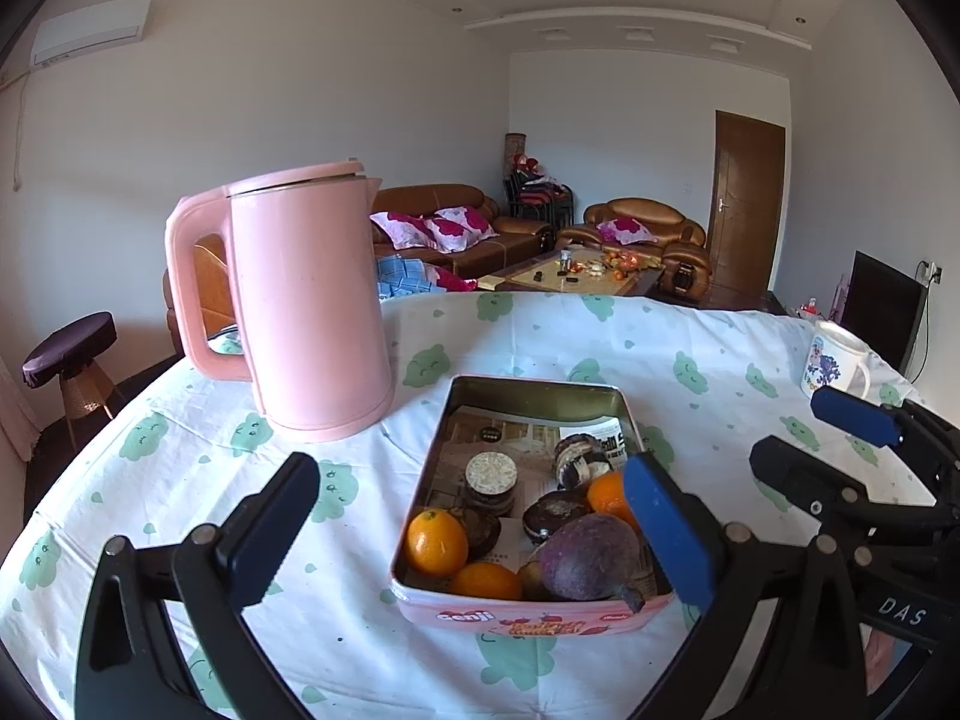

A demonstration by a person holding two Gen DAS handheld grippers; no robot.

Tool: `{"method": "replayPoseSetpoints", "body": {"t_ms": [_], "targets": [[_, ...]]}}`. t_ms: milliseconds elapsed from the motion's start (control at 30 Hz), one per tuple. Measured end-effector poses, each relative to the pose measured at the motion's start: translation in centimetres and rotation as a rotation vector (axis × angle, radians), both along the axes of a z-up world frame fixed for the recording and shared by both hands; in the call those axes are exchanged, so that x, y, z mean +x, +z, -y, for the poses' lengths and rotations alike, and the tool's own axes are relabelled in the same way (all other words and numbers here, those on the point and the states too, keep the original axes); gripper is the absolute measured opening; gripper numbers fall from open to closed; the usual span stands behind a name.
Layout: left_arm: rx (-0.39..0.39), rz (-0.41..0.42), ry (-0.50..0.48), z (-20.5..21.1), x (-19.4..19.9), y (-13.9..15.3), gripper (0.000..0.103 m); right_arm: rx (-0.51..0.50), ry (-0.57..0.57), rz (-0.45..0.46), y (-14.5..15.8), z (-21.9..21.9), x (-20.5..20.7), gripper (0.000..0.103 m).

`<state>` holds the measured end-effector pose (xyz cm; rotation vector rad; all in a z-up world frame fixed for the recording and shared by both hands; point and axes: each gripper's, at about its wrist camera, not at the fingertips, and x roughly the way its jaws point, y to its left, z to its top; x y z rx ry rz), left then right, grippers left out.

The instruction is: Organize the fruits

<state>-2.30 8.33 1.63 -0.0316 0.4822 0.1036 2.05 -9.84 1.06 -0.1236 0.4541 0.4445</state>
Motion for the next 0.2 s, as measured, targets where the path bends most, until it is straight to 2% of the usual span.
{"method": "replayPoseSetpoints", "body": {"t_ms": [200], "targets": [[0.015,0.013,0.003,0.30,-0.21,0.11,0.103,-0.012,0.000,-0.005,-0.27,0.53,0.04,0.071]]}}
